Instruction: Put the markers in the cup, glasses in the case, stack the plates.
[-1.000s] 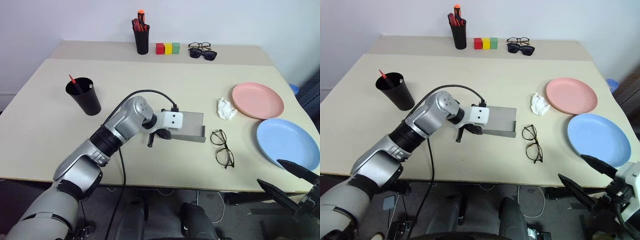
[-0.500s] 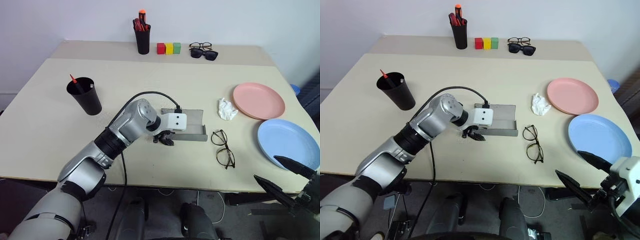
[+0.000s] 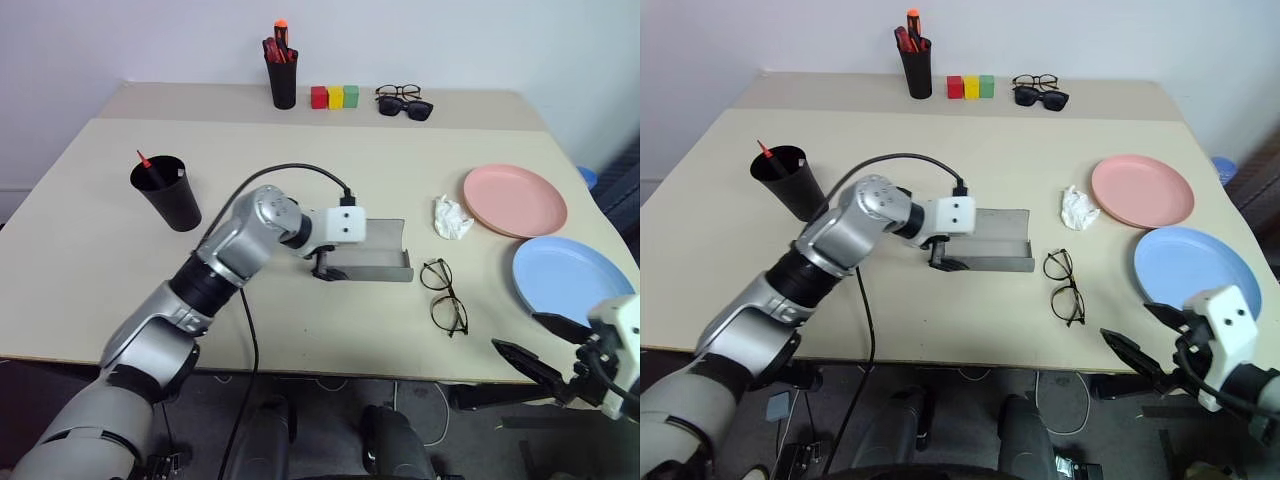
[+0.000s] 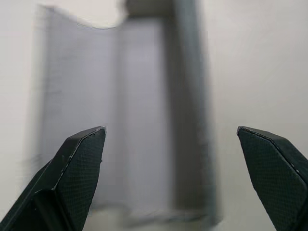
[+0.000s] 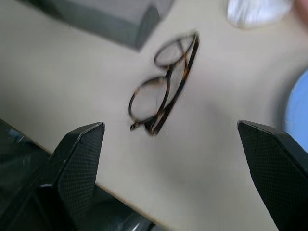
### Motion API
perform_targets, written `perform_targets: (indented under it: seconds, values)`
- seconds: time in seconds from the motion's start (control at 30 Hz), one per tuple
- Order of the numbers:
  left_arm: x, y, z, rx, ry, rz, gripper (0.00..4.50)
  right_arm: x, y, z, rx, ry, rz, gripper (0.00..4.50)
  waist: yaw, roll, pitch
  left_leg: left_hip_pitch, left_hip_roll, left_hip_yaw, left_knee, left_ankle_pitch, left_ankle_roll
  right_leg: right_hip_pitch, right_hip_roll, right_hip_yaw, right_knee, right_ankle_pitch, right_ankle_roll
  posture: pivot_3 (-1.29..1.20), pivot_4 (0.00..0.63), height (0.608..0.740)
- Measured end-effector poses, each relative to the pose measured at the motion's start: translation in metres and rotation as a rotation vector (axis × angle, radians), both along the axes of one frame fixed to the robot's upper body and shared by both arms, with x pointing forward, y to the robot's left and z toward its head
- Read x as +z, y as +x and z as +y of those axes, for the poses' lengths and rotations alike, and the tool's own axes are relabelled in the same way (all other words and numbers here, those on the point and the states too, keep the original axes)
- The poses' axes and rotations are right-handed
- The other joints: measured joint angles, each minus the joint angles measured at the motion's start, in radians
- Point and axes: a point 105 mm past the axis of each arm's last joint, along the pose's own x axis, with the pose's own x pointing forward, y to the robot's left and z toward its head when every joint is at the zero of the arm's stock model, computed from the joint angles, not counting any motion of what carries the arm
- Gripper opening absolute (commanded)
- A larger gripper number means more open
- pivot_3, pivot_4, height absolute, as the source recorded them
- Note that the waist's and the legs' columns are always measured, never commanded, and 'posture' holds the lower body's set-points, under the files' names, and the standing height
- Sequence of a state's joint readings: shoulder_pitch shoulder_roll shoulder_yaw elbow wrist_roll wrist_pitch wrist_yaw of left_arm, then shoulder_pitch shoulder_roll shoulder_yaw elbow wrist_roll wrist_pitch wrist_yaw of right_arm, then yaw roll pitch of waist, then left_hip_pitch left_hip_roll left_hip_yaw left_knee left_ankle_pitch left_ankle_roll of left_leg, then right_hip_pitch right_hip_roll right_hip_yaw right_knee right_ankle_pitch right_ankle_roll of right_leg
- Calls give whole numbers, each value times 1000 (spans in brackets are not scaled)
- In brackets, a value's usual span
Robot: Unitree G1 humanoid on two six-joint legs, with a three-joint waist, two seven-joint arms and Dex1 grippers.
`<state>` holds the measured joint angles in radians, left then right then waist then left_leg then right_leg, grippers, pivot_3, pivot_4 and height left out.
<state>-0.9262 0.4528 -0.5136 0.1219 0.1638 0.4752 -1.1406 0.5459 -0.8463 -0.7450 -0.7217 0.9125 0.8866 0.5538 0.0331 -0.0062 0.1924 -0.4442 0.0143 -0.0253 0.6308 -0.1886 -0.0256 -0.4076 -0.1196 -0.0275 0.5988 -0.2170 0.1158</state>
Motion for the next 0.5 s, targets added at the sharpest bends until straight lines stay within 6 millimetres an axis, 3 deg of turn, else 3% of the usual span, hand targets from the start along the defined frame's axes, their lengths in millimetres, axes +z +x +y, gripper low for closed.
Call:
perform_targets:
  seconds: [0.27,0.37,0.5]
  values:
    - [-6,-16,54,106,-14,14,4478,29,59,19,-119,19,-25,4500,3,-1,1,-1,0,0,0,0,0,0,1,0,0,0,0,0,150,740]
    - [-10,-28,58,140,-21,53,4478,27,78,28,-180,20,4,4500,8,-2,1,-2,0,0,1,0,0,0,0,0,-1,0,0,0,150,740]
    - [-7,-34,57,189,-48,69,4478,5,85,24,-246,-35,141,4500,8,-2,1,-3,-1,0,1,0,1,0,0,0,-1,0,0,0,150,740]
